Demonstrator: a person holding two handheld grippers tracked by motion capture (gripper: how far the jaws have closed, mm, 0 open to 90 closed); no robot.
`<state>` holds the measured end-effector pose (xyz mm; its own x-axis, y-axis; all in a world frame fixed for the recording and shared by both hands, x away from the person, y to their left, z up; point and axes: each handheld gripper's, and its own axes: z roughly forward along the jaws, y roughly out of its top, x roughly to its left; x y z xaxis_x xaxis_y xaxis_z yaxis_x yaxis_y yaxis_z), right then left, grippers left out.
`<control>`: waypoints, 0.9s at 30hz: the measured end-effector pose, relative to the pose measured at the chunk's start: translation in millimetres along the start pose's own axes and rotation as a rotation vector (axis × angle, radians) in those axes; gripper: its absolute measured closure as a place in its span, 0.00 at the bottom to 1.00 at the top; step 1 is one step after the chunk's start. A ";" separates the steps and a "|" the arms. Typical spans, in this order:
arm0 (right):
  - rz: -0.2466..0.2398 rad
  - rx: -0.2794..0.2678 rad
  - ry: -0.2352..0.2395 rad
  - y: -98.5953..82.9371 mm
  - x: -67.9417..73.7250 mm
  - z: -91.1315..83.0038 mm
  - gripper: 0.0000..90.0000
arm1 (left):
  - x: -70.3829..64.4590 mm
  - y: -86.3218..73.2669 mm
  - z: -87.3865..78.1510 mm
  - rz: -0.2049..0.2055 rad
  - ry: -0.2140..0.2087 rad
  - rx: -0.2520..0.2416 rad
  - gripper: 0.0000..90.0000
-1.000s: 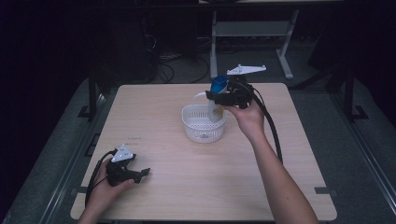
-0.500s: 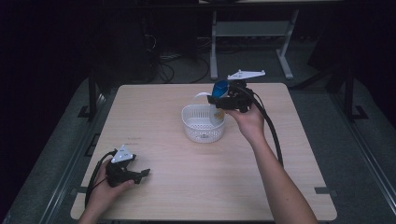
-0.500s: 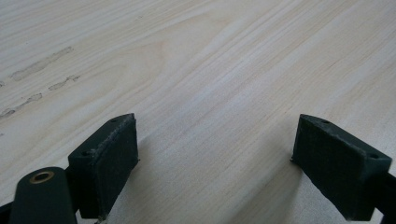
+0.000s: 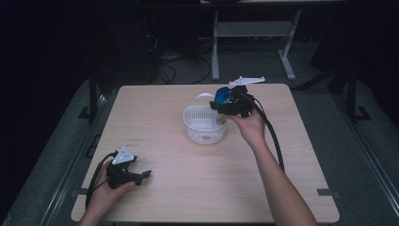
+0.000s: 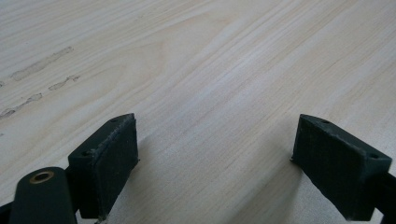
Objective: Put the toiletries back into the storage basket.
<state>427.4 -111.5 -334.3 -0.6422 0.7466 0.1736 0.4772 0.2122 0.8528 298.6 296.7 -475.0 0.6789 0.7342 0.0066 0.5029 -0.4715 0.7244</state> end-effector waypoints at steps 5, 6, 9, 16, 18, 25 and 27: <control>-0.004 0.015 -0.005 -4.6 -1.5 5.2 0.38 | -0.1 0.0 0.0 -0.002 0.000 -0.001 0.15; -0.002 0.019 -0.005 -5.5 -1.5 5.9 0.38 | -0.1 0.0 0.0 -0.002 0.000 0.000 0.15; -0.002 0.024 -0.007 -8.0 -2.4 8.4 0.38 | 0.0 0.0 -0.1 -0.001 -0.001 0.001 0.15; 0.000 0.041 -0.008 -14.9 -3.3 14.8 0.38 | -0.2 0.0 0.0 -0.002 0.000 0.000 0.15; -0.005 0.046 -0.009 -16.7 -3.5 16.2 0.38 | -0.1 0.0 0.0 -0.001 0.000 0.001 0.15; -0.015 0.063 -0.016 -19.9 -2.9 21.8 0.38 | -0.1 0.0 0.0 0.000 -0.001 0.001 0.15; -0.015 0.069 -0.015 -20.9 -2.8 23.3 0.38 | 0.0 0.0 -0.1 0.000 -0.001 0.002 0.15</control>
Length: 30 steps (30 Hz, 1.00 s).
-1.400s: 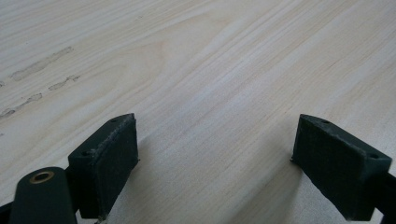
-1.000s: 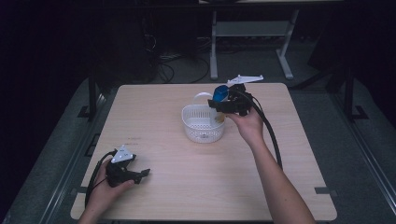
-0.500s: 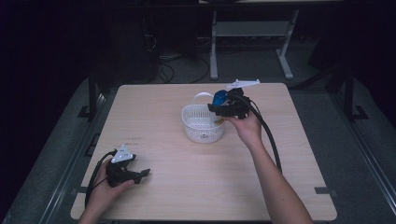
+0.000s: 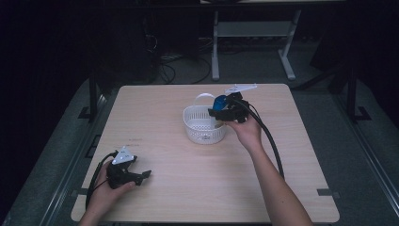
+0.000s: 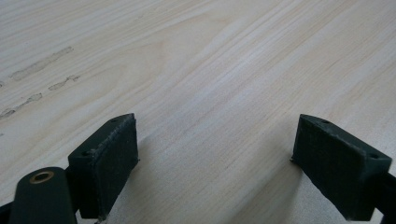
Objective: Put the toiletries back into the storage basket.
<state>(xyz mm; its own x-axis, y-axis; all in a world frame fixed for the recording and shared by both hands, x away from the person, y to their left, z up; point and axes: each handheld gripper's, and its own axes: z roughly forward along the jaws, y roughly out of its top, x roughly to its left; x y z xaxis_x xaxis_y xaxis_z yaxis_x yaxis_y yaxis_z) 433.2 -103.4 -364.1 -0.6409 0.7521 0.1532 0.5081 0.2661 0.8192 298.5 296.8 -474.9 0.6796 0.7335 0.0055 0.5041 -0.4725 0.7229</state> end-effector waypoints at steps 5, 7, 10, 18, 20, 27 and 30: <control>0.002 0.009 0.000 -2.4 0.2 3.8 0.38 | -0.1 0.0 0.1 0.000 0.001 -0.001 0.15; 0.002 0.016 0.003 -3.2 0.8 5.2 0.38 | -0.1 0.0 0.1 0.000 0.001 -0.001 0.15; -0.003 0.023 0.003 -4.6 1.5 7.4 0.38 | -0.1 -0.1 0.1 0.000 0.001 -0.001 0.15; 0.002 0.041 -0.002 -11.8 -0.5 11.8 0.38 | 0.0 0.0 0.0 0.000 0.000 0.000 0.15; 0.001 0.046 -0.004 -13.1 -1.2 12.6 0.38 | -0.1 0.0 0.1 0.000 0.001 -0.001 0.15; -0.004 0.048 -0.007 -13.2 0.3 12.7 0.38 | 0.0 0.0 0.1 0.000 0.001 -0.001 0.15; -0.015 0.052 -0.010 -13.2 2.0 13.0 0.38 | -0.1 0.0 0.1 0.000 0.001 -0.001 0.15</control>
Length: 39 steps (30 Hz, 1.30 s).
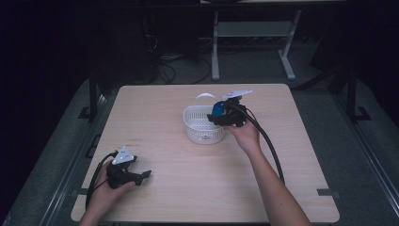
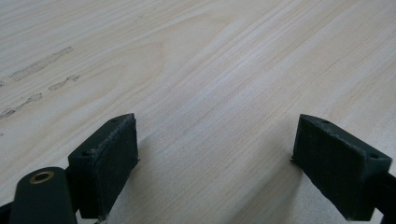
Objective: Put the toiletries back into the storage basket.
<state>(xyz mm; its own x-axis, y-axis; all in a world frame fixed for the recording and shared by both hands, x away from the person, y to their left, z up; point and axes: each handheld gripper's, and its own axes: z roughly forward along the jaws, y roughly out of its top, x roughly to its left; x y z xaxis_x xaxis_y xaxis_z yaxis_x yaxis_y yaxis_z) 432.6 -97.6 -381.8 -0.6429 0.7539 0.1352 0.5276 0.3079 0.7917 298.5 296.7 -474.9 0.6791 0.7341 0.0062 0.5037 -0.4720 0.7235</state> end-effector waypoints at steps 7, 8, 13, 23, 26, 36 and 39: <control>-0.017 0.014 -0.008 0.6 4.9 0.0 0.37 | 0.0 0.0 0.0 0.000 0.000 0.000 0.15; -0.025 0.014 -0.008 0.8 5.6 -0.1 0.37 | 0.0 0.0 0.0 0.000 0.000 0.000 0.15; -0.016 0.011 0.000 1.6 6.1 -0.7 0.31 | 0.0 0.0 0.0 0.000 0.000 0.000 0.15; -0.012 0.046 0.014 0.3 5.9 0.2 0.00 | -0.1 0.0 0.1 -0.001 0.000 -0.001 0.15; -0.019 0.042 0.009 0.7 6.8 -3.1 0.00 | -0.1 0.0 0.1 -0.002 0.000 -0.001 0.15; -0.023 0.011 0.013 1.1 6.8 -26.2 0.00 | -0.1 0.0 0.2 -0.002 0.001 -0.003 0.15; -0.027 0.010 0.014 -0.2 5.8 -33.1 0.00 | 0.0 0.0 0.2 -0.001 0.001 -0.003 0.15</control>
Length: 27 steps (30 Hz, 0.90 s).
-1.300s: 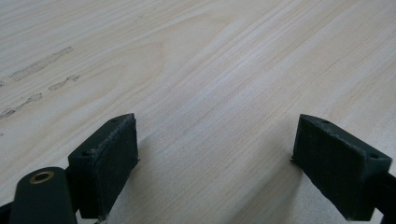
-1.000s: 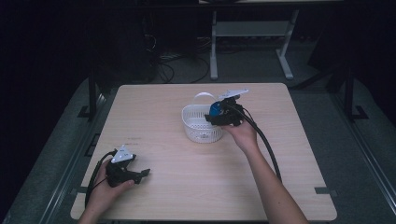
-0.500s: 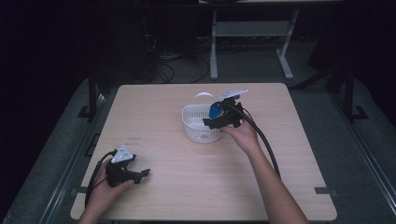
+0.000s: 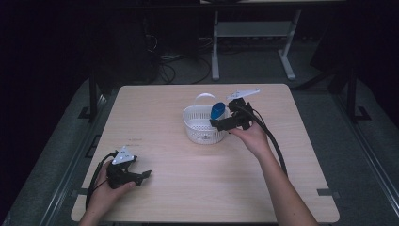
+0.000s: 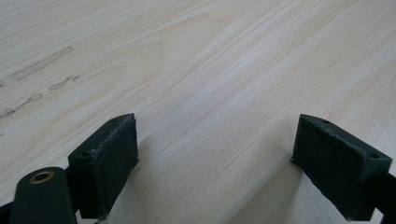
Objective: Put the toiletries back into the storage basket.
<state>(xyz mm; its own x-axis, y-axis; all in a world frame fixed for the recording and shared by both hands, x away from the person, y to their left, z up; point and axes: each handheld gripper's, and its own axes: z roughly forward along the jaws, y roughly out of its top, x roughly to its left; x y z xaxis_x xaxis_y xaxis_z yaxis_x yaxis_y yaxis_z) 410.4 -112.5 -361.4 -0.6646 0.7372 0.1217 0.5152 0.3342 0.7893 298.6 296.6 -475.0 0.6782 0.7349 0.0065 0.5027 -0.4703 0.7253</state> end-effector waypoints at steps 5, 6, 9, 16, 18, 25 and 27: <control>0.001 -0.009 -0.003 -2.6 -1.0 -12.6 0.00 | -0.2 -0.1 0.0 -0.002 -0.001 0.000 0.15; -0.003 -0.011 -0.004 -3.4 -1.4 -15.2 0.00 | -0.3 -0.2 0.0 -0.003 -0.001 0.000 0.15; -0.009 -0.011 -0.009 -6.6 -1.9 -23.1 0.00 | -0.9 -0.6 -0.3 -0.004 0.001 -0.003 0.15; -0.007 -0.010 -0.036 -18.2 -6.4 -41.1 0.00 | -1.0 -0.4 -0.2 -0.007 0.001 -0.003 0.15; -0.009 -0.009 -0.043 -22.1 -8.0 -46.3 0.00 | -0.7 0.1 0.3 -0.007 0.001 -0.001 0.15; 0.021 -0.023 -0.053 -40.8 -14.8 -61.8 0.00 | 0.4 1.0 0.7 0.002 0.000 0.003 0.15; 0.030 -0.029 -0.062 -46.8 -16.0 -65.0 0.00 | 0.5 1.1 0.7 0.003 -0.001 0.004 0.15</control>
<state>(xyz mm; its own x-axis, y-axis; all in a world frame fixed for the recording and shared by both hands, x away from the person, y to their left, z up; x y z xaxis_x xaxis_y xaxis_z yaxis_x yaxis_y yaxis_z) 361.8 -178.0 -361.2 -0.6142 0.7816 0.1086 0.5177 0.2953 0.8030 299.8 296.1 -474.7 0.6804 0.7328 0.0080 0.5027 -0.4746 0.7226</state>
